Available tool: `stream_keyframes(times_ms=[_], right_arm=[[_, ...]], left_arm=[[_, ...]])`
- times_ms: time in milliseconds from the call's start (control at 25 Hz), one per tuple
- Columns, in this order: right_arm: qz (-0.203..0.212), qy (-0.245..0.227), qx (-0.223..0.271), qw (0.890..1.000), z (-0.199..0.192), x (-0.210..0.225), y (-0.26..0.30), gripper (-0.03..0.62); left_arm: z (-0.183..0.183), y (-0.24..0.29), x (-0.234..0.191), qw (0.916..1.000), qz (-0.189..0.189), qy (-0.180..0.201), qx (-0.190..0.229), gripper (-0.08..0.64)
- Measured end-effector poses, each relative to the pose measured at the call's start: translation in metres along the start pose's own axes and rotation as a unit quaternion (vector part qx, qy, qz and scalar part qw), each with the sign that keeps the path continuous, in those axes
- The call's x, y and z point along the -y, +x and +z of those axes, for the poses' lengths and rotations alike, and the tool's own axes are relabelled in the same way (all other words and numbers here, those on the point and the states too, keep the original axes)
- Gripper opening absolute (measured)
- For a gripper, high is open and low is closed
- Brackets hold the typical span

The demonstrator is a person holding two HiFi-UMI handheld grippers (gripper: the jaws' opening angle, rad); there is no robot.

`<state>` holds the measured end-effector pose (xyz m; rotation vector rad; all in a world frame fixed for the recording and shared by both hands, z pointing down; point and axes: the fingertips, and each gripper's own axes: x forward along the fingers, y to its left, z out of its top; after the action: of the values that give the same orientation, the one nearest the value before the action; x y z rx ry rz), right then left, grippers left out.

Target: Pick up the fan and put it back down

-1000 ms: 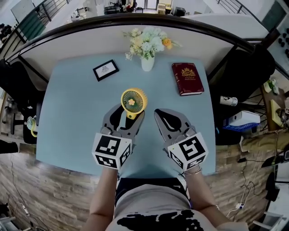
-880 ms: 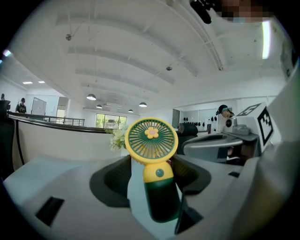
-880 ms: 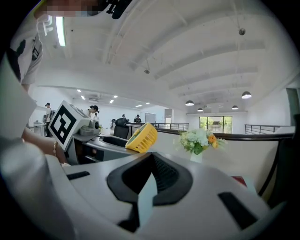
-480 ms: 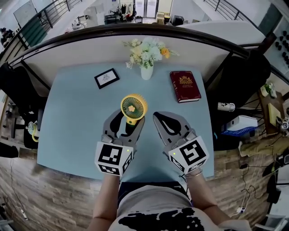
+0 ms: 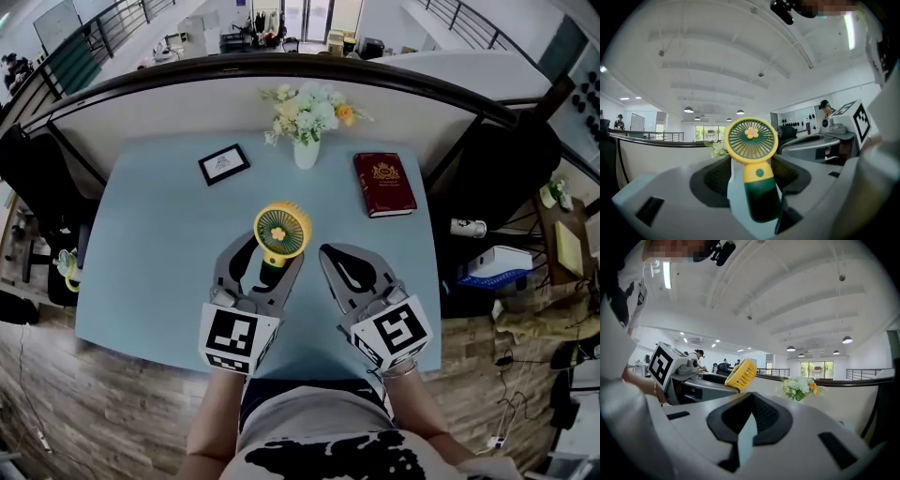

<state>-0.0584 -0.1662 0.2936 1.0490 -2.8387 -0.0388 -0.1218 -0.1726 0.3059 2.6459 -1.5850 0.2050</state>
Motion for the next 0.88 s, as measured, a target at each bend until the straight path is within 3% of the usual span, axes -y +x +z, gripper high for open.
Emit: stream_keyframes(times_ms=[880], right_arm=[[-0.002,0.029,-0.01,1.0,-0.02,0.0,-0.013,0.004]], left_arm=[[-0.012,-0.001,0.009,0.9995,-0.015,-0.029,-0.001,0.276]])
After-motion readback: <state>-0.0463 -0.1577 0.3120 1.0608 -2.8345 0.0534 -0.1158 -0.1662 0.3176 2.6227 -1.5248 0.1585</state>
